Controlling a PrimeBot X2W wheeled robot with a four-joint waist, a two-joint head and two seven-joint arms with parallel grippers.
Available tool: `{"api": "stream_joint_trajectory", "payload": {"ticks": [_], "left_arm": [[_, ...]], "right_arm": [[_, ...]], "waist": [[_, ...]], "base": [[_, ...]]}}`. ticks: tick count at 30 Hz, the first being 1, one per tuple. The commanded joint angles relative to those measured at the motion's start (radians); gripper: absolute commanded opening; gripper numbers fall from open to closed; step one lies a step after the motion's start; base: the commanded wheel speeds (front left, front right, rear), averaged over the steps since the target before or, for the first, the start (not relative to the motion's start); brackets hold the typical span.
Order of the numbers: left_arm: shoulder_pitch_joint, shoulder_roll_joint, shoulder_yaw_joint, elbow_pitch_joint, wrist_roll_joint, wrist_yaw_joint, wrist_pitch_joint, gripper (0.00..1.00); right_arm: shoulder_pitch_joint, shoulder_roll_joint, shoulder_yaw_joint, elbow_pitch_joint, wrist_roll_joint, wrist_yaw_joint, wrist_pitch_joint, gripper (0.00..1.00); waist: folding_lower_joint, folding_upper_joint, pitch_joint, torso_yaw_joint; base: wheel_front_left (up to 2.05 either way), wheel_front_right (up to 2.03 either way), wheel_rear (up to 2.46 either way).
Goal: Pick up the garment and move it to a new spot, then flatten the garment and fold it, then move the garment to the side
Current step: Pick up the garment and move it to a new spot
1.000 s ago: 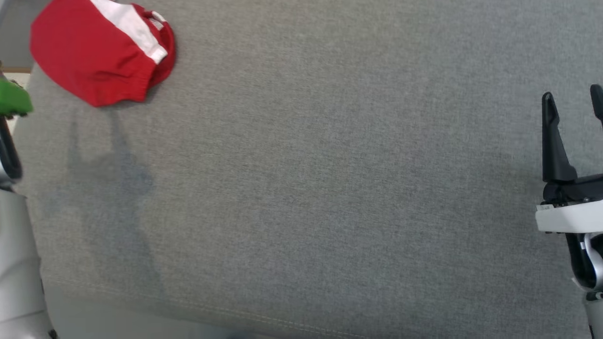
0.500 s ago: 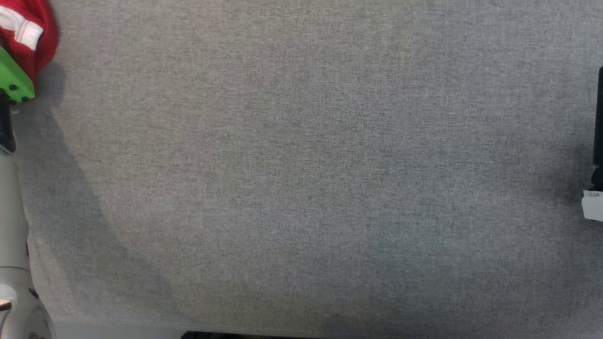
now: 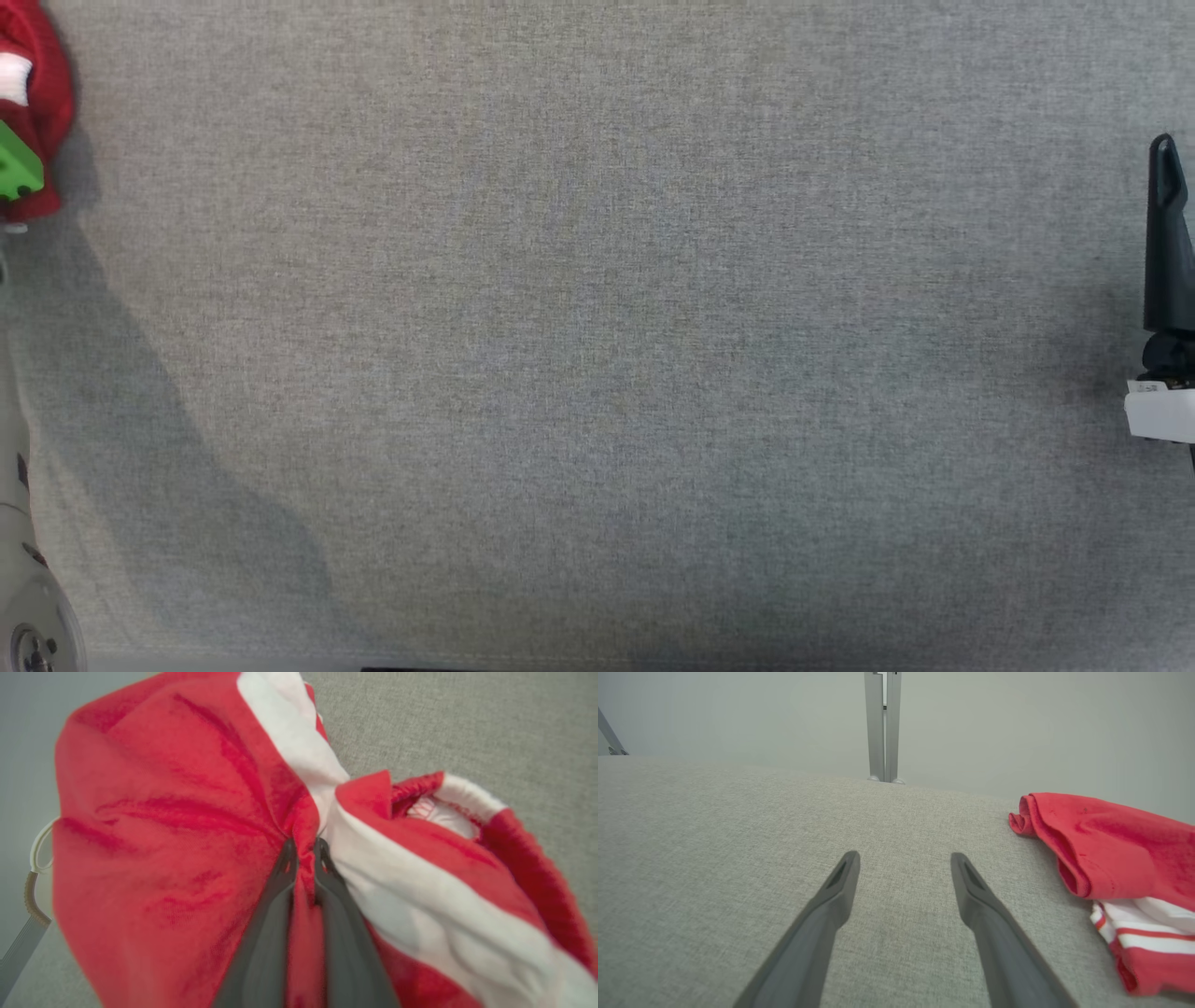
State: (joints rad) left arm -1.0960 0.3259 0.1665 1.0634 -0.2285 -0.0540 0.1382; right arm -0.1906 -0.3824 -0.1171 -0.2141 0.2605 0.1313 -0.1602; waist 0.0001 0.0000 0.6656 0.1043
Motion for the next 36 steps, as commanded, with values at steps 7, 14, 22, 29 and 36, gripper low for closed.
{"api": "stream_joint_trajectory", "payload": {"ticks": [7,14,22,29,36], "left_arm": [[-0.015,0.023,-0.051,-0.019,0.045,-0.019,-0.185,0.0],[-0.098,0.012,-0.134,-0.11,0.099,-0.043,-0.282,0.0],[-0.168,-0.073,-0.255,-0.333,0.143,-0.059,-0.247,0.0],[-0.148,-0.184,-0.358,-0.486,0.099,-0.071,-0.142,0.0],[-0.022,-0.246,-0.451,-0.506,0.053,-0.076,-0.142,0.0]], "right_arm": [[-0.017,0.05,0.04,0.071,-0.002,-0.001,-0.037,1.0],[-0.009,0.118,0.077,0.167,-0.005,-0.001,-0.071,1.0],[-0.011,0.2,0.111,0.251,-0.004,-0.001,-0.098,1.0],[-0.016,0.263,0.14,0.29,0.015,-0.001,-0.104,1.0],[-0.02,0.297,0.151,0.292,0.026,-0.001,-0.105,1.0]], "waist": [[-0.0001,0.0,-0.121,-0.028],[-0.0001,0.0,-0.25,-0.064],[-0.0001,0.0,-0.344,-0.167],[-0.0001,0.0,-0.356,-0.28],[-0.0001,0.0,-0.358,-0.355]], "base": [[0.0,0.0,0.0],[0.0,0.0,0.0],[0.0,0.0,0.0],[0.0,0.0,0.0],[0.0,0.0,0.0]]}}
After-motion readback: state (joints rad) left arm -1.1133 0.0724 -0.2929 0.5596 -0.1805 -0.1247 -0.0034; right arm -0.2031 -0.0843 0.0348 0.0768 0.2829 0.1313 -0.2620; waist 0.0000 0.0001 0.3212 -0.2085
